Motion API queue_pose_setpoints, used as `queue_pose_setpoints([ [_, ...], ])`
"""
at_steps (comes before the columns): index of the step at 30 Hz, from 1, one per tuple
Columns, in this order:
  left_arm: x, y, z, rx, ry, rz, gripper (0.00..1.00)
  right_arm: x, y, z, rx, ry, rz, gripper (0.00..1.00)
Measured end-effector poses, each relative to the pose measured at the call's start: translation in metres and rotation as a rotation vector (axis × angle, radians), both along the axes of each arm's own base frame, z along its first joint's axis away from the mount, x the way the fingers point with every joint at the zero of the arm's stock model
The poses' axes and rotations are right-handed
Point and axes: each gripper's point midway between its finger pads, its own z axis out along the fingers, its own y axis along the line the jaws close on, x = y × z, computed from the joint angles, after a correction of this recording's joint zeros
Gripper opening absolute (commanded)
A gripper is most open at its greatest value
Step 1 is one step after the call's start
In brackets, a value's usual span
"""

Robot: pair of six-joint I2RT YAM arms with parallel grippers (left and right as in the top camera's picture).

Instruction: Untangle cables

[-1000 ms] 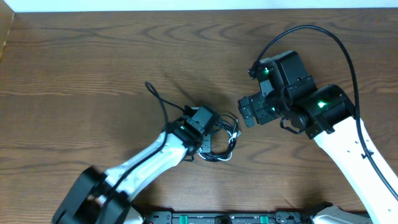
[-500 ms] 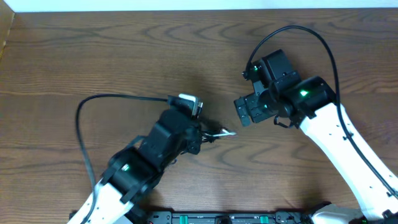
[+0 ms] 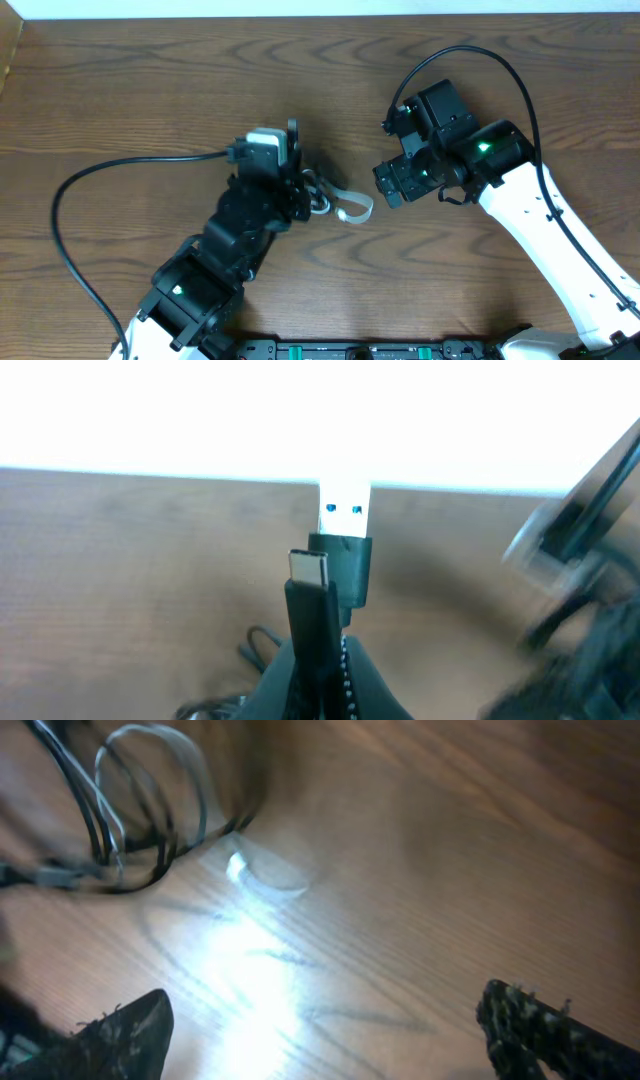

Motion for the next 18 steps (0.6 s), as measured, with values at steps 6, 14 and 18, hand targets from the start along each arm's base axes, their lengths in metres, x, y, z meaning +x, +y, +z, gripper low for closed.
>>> queue_pose_setpoints([
  [6,0.006,-0.01,0.026,-0.085,-0.083,-0.023,0.76,-0.019,0.023,0.003,0.083,0.038,0.169,0.99],
  [14,0.011,-0.015,-0.015,-0.004,0.043,-0.025,0.95,-0.051,0.06,0.007,0.132,0.036,0.423,0.99],
  [18,0.01,-0.014,-0.022,0.013,0.066,-0.023,0.95,-0.047,0.057,0.003,0.067,0.004,0.414,0.99],
])
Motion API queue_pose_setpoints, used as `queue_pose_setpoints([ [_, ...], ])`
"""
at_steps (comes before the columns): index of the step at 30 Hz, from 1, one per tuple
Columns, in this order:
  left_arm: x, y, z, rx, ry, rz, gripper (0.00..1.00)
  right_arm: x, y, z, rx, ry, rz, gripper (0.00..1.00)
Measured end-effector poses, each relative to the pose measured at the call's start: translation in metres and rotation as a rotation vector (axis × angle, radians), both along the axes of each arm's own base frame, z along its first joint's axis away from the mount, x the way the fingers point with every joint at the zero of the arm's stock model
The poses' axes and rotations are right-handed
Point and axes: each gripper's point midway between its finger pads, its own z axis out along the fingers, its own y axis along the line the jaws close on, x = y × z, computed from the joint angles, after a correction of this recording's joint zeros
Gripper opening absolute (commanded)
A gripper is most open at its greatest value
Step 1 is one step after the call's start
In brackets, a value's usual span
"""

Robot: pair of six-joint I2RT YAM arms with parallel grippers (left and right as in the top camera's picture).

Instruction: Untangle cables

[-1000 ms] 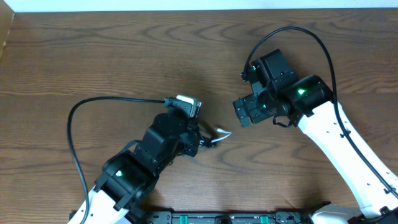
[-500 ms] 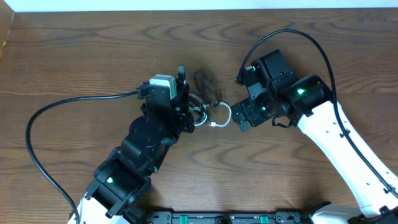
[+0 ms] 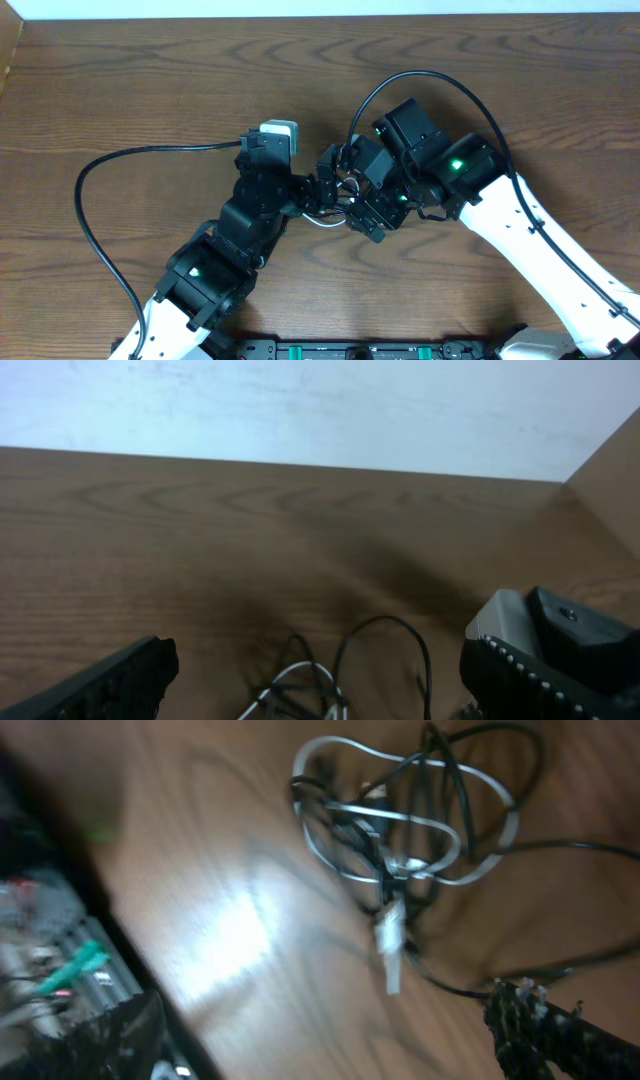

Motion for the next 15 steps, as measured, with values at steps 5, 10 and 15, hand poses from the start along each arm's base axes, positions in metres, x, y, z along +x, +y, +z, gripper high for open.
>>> queue_pose_setpoints([
  [5,-0.006,0.006,-0.017,0.05,0.061,0.005,0.95,0.018,-0.019,-0.006,-0.109,-0.067,-0.121,0.99],
  [10,-0.014,0.019,-0.039,0.124,0.14,0.037,0.94,0.036,-0.037,-0.02,-0.218,-0.094,-0.268,0.99],
  [15,-0.023,0.029,-0.056,0.183,0.209,0.054,0.94,0.041,-0.04,-0.053,-0.289,-0.057,-0.289,0.99],
])
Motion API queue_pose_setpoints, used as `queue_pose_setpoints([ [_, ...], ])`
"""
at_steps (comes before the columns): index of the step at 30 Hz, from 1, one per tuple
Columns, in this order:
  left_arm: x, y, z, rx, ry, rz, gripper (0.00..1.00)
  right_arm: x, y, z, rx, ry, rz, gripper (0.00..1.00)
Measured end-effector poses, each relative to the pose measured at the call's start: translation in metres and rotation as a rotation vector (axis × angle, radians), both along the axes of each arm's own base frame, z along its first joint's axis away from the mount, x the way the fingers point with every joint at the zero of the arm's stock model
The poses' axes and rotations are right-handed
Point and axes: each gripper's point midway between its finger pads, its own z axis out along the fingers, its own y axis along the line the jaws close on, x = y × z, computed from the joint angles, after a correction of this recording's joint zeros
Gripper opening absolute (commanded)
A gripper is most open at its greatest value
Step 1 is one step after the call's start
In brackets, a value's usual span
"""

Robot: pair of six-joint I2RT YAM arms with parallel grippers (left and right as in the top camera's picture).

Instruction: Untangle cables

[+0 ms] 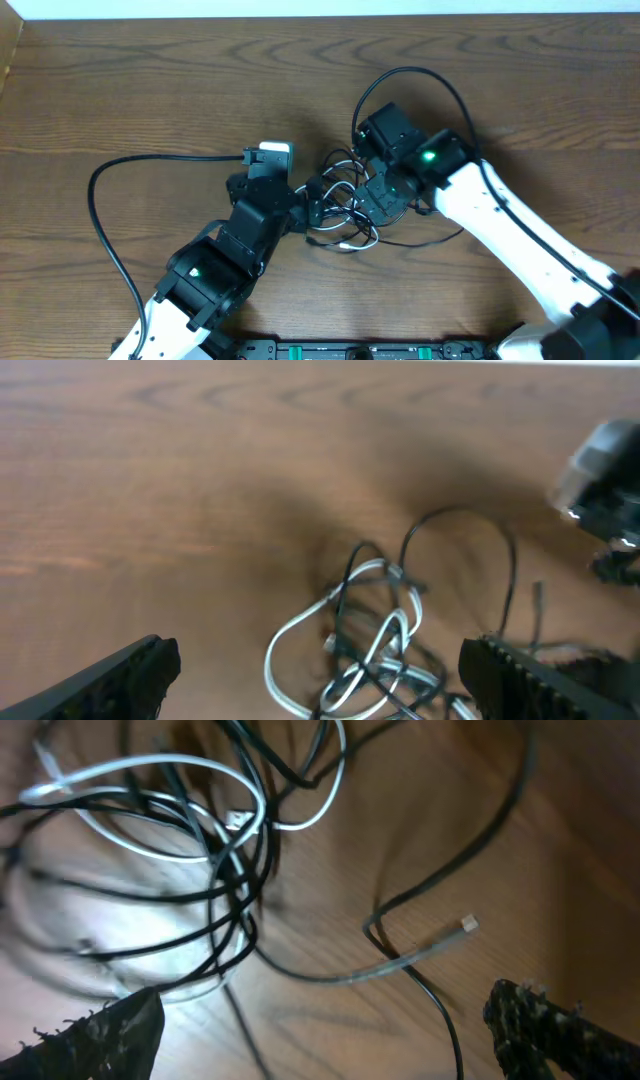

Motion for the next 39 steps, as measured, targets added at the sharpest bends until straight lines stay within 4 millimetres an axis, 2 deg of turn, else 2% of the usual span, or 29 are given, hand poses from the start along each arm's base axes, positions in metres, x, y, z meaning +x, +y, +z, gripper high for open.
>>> queue_pose_setpoints([
  [5,-0.008,0.007,-0.012,0.039,0.054,0.007,0.94,0.002,0.003,-0.049,-0.052,0.079,-0.006,0.99],
  [9,-0.014,0.016,-0.022,0.066,0.101,0.025,0.94,0.005,0.015,-0.069,-0.025,0.119,0.0,0.99],
  [13,-0.016,0.025,-0.027,0.074,0.131,0.058,0.94,0.005,0.029,-0.072,0.033,0.13,0.022,0.99],
  [14,-0.017,0.026,-0.028,0.076,0.134,0.061,0.97,0.004,0.035,-0.071,0.058,0.135,0.042,0.99],
  [19,-0.019,0.024,-0.03,0.065,0.15,0.051,0.98,-0.012,0.081,-0.063,0.243,0.171,0.236,0.99],
  [23,-0.023,0.022,-0.034,0.064,0.176,0.034,0.98,-0.026,0.097,-0.067,0.307,0.188,0.322,0.99],
  [26,-0.025,0.022,-0.035,0.064,0.185,0.029,0.98,-0.032,0.099,-0.075,0.32,0.194,0.344,0.97],
  [30,-0.025,0.021,-0.035,0.052,0.187,0.035,0.97,-0.03,0.099,-0.087,0.326,0.164,0.344,0.68],
  [32,-0.025,0.021,-0.035,0.044,0.189,0.044,0.97,-0.029,0.098,-0.094,0.331,0.151,0.336,0.45],
  [33,-0.025,0.021,-0.035,0.039,0.189,0.047,0.97,-0.031,0.096,-0.099,0.33,0.152,0.329,0.42],
  [35,-0.025,0.022,-0.034,0.034,0.189,0.051,0.97,-0.03,0.096,-0.103,0.333,0.148,0.313,0.22],
  [37,-0.025,0.022,-0.034,0.031,0.188,0.054,0.97,-0.028,0.097,-0.104,0.339,0.14,0.3,0.07],
  [38,-0.025,0.022,-0.034,0.028,0.189,0.056,0.97,-0.027,0.098,-0.103,0.346,0.133,0.293,0.01],
  [39,-0.025,0.022,-0.034,0.027,0.189,0.057,0.97,-0.024,0.099,-0.102,0.352,0.126,0.282,0.01],
])
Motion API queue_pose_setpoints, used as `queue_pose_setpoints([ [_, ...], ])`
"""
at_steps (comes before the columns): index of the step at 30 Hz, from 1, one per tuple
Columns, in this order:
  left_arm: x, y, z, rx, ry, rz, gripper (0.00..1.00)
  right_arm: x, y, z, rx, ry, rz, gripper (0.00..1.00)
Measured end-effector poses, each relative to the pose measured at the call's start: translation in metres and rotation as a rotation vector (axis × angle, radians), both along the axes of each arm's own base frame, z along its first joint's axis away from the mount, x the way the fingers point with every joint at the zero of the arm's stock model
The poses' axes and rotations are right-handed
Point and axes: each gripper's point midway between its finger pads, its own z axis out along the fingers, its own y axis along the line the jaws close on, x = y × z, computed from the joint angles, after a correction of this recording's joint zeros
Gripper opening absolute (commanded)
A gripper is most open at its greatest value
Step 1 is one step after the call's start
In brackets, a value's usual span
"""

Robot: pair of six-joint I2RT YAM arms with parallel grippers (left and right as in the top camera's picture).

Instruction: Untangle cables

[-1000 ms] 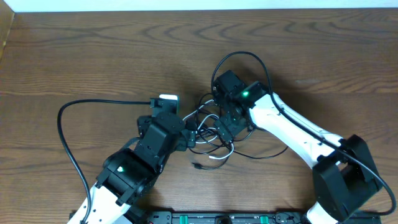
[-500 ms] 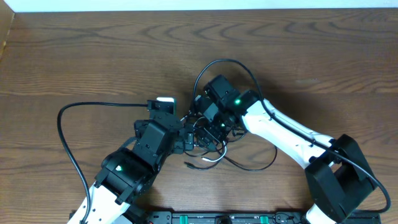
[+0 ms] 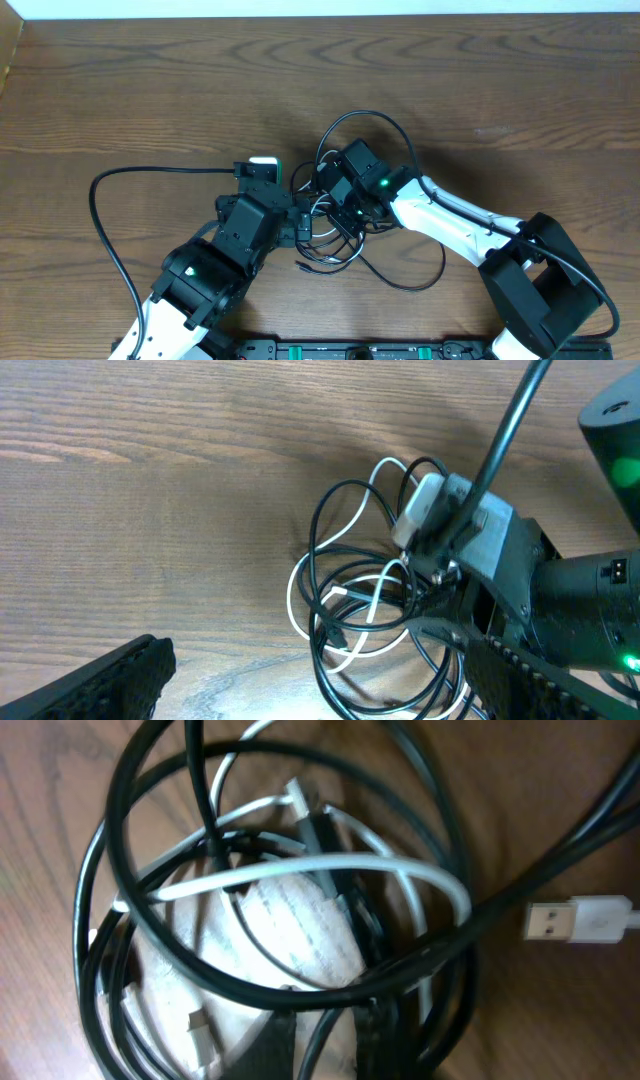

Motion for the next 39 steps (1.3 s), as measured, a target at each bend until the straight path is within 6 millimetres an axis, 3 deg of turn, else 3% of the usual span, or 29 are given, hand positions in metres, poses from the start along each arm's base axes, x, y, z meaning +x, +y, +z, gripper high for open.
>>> queue_pose_setpoints([
  [7,-0.005,0.003,-0.005,0.011,0.029,0.001,0.96,0.025,0.0,0.003,-0.002,-0.047,-0.172,0.01],
  [12,-0.01,0.006,-0.009,0.027,0.054,0.0,0.96,0.052,-0.021,0.006,-0.062,-0.092,-0.378,0.01],
  [14,-0.011,0.006,-0.01,0.031,0.059,0.0,0.97,0.066,-0.031,0.015,-0.08,-0.131,-0.441,0.01],
  [16,-0.012,0.007,-0.011,0.033,0.066,-0.002,0.96,0.085,-0.036,0.039,-0.07,-0.19,-0.493,0.01],
  [18,-0.013,0.007,-0.012,0.034,0.068,-0.003,0.96,0.104,-0.038,0.072,-0.031,-0.254,-0.531,0.01],
  [19,-0.013,0.007,-0.012,0.034,0.069,-0.003,0.96,0.115,-0.038,0.1,0.01,-0.3,-0.552,0.01],
  [21,-0.013,0.006,-0.012,0.032,0.071,-0.005,0.96,0.135,-0.038,0.17,0.12,-0.411,-0.594,0.01],
  [22,-0.013,0.006,-0.012,0.032,0.071,-0.005,0.96,0.139,-0.039,0.194,0.161,-0.448,-0.604,0.01],
  [23,-0.013,0.006,-0.012,0.032,0.071,-0.005,0.96,0.145,-0.044,0.246,0.25,-0.527,-0.628,0.01],
  [25,-0.013,0.006,-0.012,0.032,0.072,-0.005,0.97,0.146,-0.054,0.306,0.348,-0.619,-0.656,0.01],
  [26,-0.013,0.006,-0.012,0.032,0.072,-0.006,0.97,0.145,-0.065,0.347,0.411,-0.686,-0.675,0.01],
  [27,-0.013,0.006,-0.012,0.031,0.073,-0.007,0.97,0.144,-0.073,0.372,0.45,-0.728,-0.689,0.01],
  [30,-0.013,0.006,-0.012,0.03,0.072,-0.007,0.97,0.133,-0.121,0.474,0.592,-0.905,-0.764,0.01],
  [34,-0.014,0.006,-0.012,0.03,0.073,-0.007,0.97,0.114,-0.155,0.553,0.723,-1.039,-0.763,0.01],
  [39,-0.013,0.006,-0.012,0.03,0.073,-0.007,0.97,0.077,-0.165,0.619,0.869,-1.152,-0.663,0.01],
])
